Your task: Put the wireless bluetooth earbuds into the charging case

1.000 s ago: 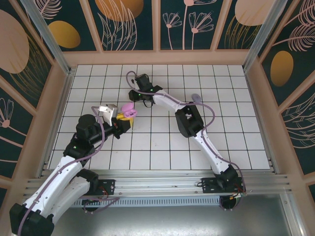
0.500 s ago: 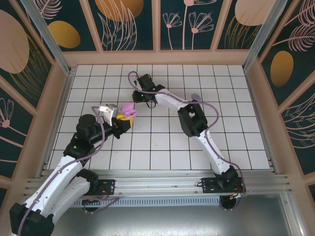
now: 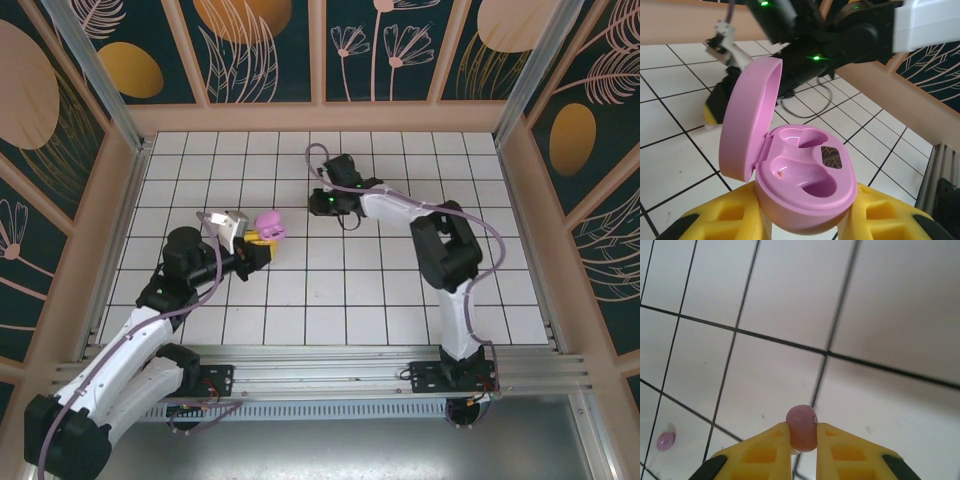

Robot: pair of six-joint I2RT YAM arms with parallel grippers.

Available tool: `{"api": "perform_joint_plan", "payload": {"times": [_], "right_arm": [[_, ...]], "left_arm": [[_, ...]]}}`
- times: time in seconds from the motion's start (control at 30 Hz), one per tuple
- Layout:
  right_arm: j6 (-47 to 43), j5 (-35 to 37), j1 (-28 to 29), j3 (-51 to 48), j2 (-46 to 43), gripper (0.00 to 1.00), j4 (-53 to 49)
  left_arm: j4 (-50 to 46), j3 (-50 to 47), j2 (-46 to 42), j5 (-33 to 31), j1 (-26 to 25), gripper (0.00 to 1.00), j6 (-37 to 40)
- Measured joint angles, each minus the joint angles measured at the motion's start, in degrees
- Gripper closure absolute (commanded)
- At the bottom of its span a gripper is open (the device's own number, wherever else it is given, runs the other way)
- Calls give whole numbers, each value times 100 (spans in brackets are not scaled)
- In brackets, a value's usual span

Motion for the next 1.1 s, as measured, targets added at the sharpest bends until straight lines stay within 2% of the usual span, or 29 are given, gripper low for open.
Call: {"api": "perform_joint_plan", "payload": {"times": [0.27,0.47,0.67,0.87,1.1], "right_arm": [[164,208,-337,-1552,-1884,85,13],[76,420,-339,-2074,-3206,85,-85],[-210,616,-118,-2417,-4334,86,-197],[-619,680,428,-2428,-4999,86,-219],[-1185,702,883,-2422,-5121,86,-339]], "left_arm": [[824,-13,597,323,0,98,70],[1628,-20,1193,433,-22,99,107],[1759,273,1792,448,-293,99,175],[2006,573,2129,461,-654,99,240],[2210,704,2448,564,-885,99,238]]}}
